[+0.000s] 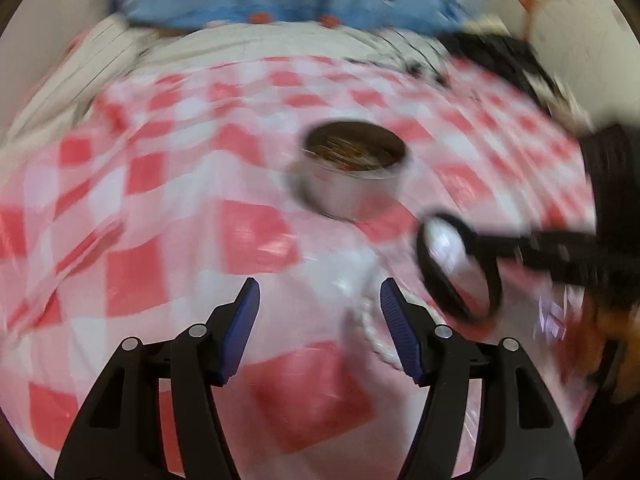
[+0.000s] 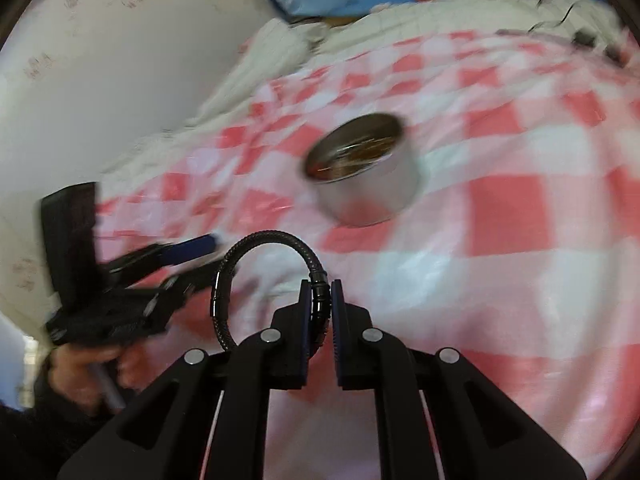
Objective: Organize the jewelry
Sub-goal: 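Grasp the white pearl bracelet with the left gripper while the right grasps the black cord bracelet, then carry both bracelets over the tin and open both grippers to drop them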
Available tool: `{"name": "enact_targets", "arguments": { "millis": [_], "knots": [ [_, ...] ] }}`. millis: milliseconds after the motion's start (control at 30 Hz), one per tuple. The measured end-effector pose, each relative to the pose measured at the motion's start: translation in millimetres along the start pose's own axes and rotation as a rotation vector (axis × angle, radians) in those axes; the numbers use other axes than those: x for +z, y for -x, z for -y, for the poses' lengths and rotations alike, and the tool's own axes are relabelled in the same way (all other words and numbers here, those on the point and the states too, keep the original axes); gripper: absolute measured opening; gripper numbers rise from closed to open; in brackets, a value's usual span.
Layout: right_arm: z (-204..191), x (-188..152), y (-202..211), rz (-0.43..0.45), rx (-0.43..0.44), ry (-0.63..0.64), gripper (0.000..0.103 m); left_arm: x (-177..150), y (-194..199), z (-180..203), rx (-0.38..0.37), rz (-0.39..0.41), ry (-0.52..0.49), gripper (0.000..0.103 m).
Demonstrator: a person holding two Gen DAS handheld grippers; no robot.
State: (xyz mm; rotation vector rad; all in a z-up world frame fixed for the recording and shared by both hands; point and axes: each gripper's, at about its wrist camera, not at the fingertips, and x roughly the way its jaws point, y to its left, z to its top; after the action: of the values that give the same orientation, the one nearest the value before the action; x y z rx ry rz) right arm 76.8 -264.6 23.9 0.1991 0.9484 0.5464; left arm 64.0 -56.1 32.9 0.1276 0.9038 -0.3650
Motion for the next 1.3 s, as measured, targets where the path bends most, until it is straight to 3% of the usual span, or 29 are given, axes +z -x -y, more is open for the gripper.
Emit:
{"name": "enact_targets", "arguments": {
  "millis": [133, 200, 233, 300, 333, 400, 500, 600, 633, 667, 800, 900, 967, 1033, 1067, 1100, 1300],
  "knots": [
    [-1, -2, -6, -0.026, -0.147, 0.057, 0.010, -10, -23, 41, 0.074, -0.078, -0.199, 0.060],
    [1, -3, -9, -0.033, -0.181, 0.073, 0.013, -12, -26, 43, 0.090, -0.085, -0.213, 0.060],
    [1, -4, -9, -0.032, -0.202, 0.082, 0.013, -11, -26, 41, 0.080, -0.088, -0.200, 0.053],
    [1, -5, -10, -0.031, -0.229, 0.097, 0.030, -10, -25, 35, 0.054, -0.093, -0.168, 0.037],
    [2, -4, -14, -0.032, -0.228, 0.100, 0.041, -10, -24, 33, 0.051, -0.094, -0.164, 0.024],
    [2, -4, -19, -0.046, -0.238, 0.110, 0.046, -10, -22, 29, 0.055, -0.097, -0.162, 0.007],
    [-4, -9, -29, -0.076, -0.291, 0.167, 0.049, -9, -18, 22, 0.024, -0.095, -0.131, 0.006],
    [-10, -11, -31, -0.077, -0.285, 0.202, 0.040, -7, -10, 16, 0.030, -0.065, -0.111, 0.006],
    [-9, -10, -30, -0.074, -0.274, 0.195, 0.022, -6, -7, 13, 0.036, -0.054, -0.102, 0.006],
    [-8, -10, -29, -0.069, -0.265, 0.189, 0.013, -5, -6, 10, 0.038, -0.047, -0.092, 0.006],
    [-9, -9, -29, -0.067, -0.257, 0.185, 0.012, -8, -16, 9, 0.046, -0.100, -0.109, 0.009],
    [-9, -9, -29, -0.068, -0.279, 0.182, 0.012, -10, -19, 13, 0.045, -0.100, -0.127, 0.022],
    [-8, -9, -30, -0.074, -0.279, 0.180, 0.013, -11, -21, 14, 0.051, -0.100, -0.129, 0.025],
    [-9, -10, -33, -0.083, -0.285, 0.187, 0.013, -13, -22, 16, 0.060, -0.101, -0.142, 0.023],
    [-9, -10, -33, -0.086, -0.289, 0.191, 0.013, -13, -22, 18, 0.057, -0.100, -0.152, 0.018],
    [-9, -10, -34, -0.087, -0.290, 0.193, 0.013, -13, -23, 20, 0.054, -0.101, -0.157, 0.008],
    [-9, -11, -34, -0.089, -0.290, 0.191, 0.013, -12, -19, 26, 0.078, -0.082, -0.176, 0.006]
  ]
}}
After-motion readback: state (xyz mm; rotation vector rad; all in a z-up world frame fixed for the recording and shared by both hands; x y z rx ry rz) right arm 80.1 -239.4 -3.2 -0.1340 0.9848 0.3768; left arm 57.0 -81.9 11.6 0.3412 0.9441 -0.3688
